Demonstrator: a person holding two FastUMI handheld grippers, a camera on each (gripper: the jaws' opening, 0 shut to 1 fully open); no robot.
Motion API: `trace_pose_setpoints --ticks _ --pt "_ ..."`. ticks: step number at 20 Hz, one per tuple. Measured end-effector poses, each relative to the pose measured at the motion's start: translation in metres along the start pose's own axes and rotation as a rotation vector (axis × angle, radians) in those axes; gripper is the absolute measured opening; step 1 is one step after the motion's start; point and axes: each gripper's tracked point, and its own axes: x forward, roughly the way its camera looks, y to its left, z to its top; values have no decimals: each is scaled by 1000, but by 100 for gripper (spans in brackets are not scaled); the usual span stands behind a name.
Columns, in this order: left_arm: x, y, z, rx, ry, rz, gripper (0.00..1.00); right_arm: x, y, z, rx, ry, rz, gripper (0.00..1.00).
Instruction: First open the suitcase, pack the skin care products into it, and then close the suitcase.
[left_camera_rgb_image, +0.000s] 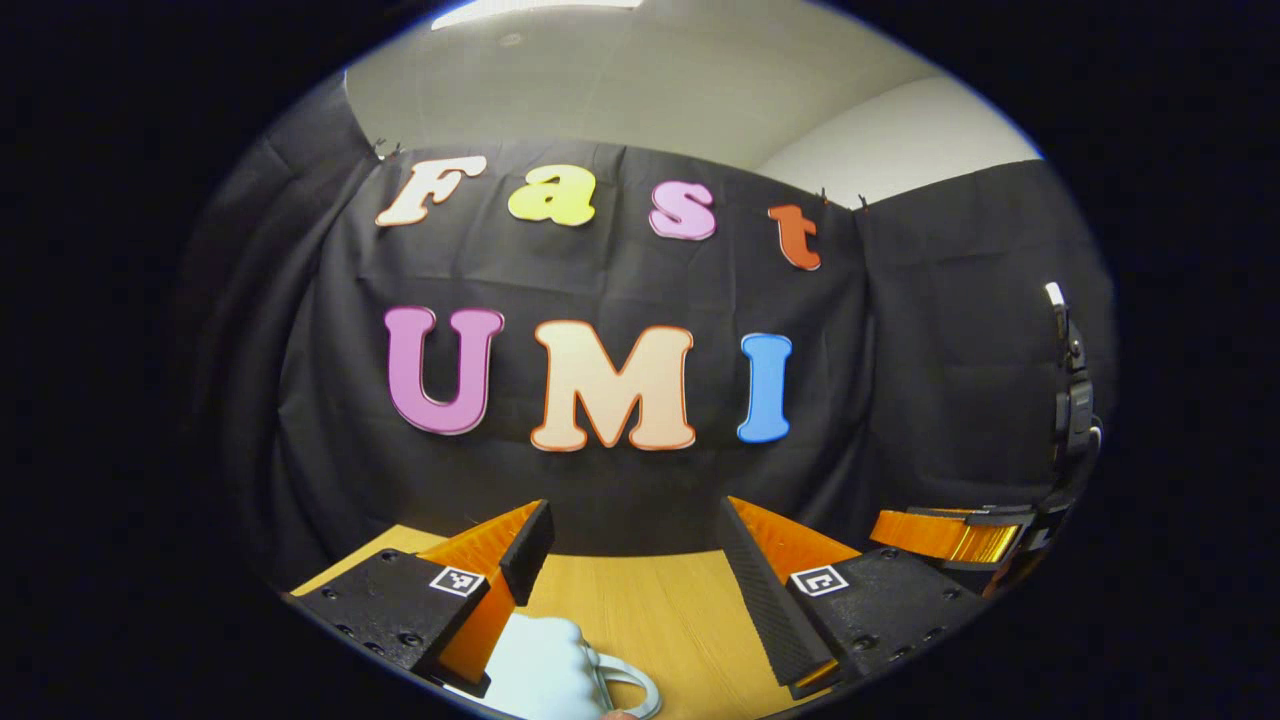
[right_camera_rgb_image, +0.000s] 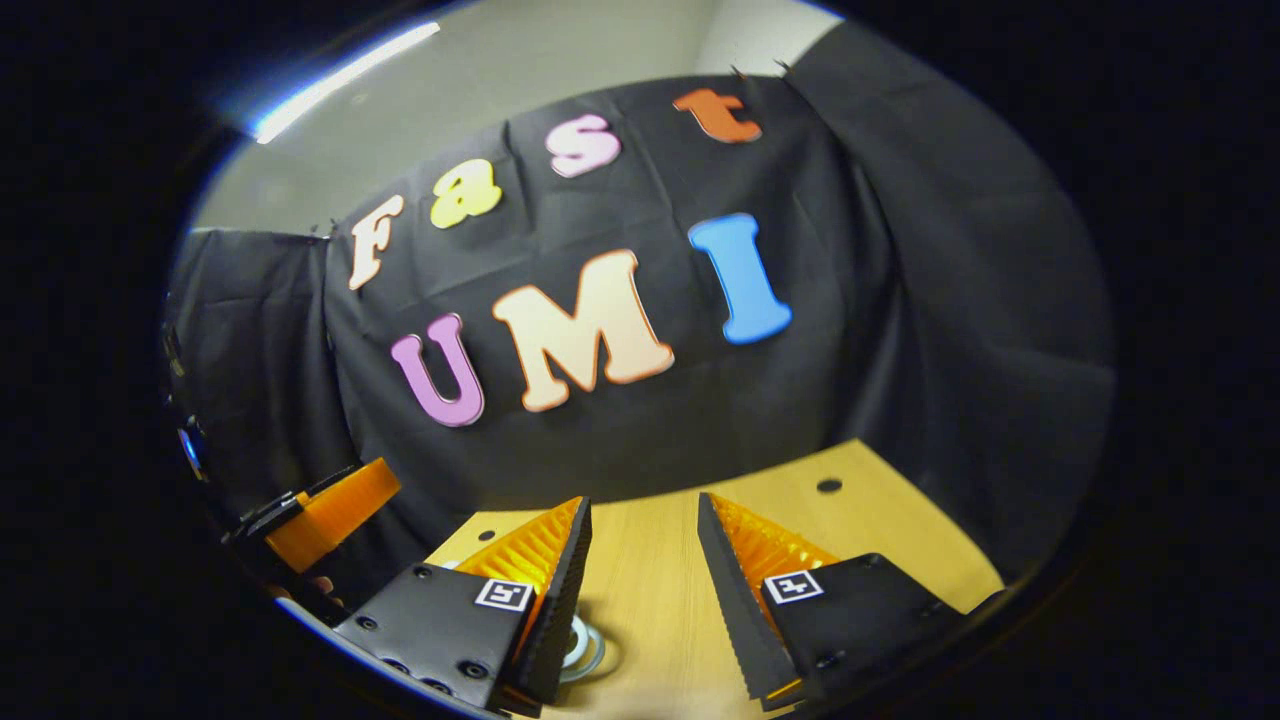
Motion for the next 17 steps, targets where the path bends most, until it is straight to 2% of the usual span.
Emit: trace_pose_setpoints --ticks 2,3,4,5,8,13,17 --pt "-2 -7 4 7 -24 -11 93 -7 11 19 -57 -78 7 72" --pt "-4 -9 5 0 -26 -27 94 -13 17 24 -74 -105 15 80" --pt "-5 -11 5 -6 -24 -40 95 -16 23 26 -86 -121 25 77" --pt "-7 -14 3 -12 -16 -46 95 -20 30 27 -93 -132 43 86" --pt "-9 -19 0 -21 0 -46 94 -28 41 34 -137 -175 63 96" --pt "-7 -16 -9 11 28 -28 95 -44 65 52 -236 -257 90 98" --pt "-5 -17 -8 40 34 -22 95 -45 73 52 -238 -263 104 97"
